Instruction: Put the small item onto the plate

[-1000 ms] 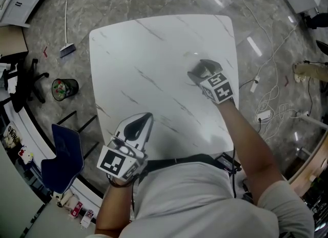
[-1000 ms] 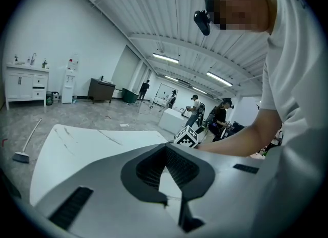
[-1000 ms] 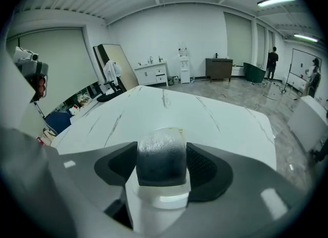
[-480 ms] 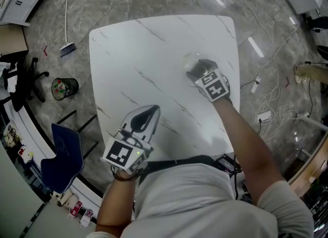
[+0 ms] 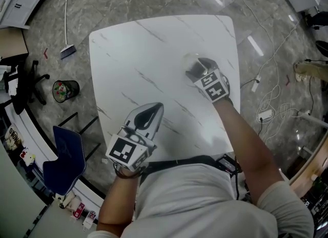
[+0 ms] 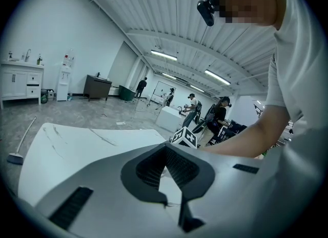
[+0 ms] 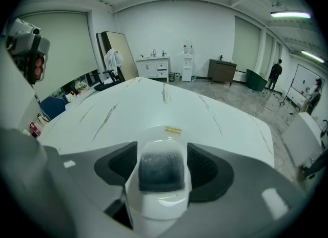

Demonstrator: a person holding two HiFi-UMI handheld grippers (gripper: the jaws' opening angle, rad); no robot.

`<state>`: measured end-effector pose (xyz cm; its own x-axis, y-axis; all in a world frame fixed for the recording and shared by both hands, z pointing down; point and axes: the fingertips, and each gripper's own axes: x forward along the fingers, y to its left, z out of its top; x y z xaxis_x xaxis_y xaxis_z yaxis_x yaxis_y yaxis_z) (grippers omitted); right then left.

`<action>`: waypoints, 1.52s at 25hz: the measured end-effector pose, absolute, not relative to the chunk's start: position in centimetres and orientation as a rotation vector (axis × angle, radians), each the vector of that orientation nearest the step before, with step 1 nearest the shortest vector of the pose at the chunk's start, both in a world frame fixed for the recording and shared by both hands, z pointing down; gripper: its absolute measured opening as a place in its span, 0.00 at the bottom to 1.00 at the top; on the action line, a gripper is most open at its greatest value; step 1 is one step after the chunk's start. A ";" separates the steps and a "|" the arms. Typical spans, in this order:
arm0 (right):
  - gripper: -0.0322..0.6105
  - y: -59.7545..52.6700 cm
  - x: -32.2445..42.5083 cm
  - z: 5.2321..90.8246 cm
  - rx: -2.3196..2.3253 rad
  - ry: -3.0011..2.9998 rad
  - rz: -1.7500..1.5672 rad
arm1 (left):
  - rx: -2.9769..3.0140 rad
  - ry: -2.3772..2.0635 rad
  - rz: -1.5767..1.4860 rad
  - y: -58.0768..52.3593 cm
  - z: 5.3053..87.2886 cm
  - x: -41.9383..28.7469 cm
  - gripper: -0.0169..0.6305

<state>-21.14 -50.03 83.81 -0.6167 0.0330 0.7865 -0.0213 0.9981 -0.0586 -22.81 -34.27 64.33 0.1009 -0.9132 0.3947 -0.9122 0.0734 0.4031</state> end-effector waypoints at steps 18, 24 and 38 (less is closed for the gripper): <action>0.05 -39.2 -18.2 56.2 0.000 -2.728 0.112 | 2.085 -1.749 -0.025 -30.3 51.8 -21.9 0.04; 0.05 -35.0 -15.5 44.6 0.055 -2.910 0.099 | 2.265 -1.740 -0.030 -29.7 44.1 -21.0 0.04; 0.05 -25.2 -9.4 32.1 0.135 -3.088 0.122 | 2.476 -1.691 -0.153 -25.0 32.8 -14.9 0.04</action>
<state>-9.40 -25.20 32.09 -0.9950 -0.0851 0.0520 -0.0890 0.9931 -0.0765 -14.87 -25.01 32.79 0.3636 -0.9315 -0.0050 -0.9174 -0.3590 0.1719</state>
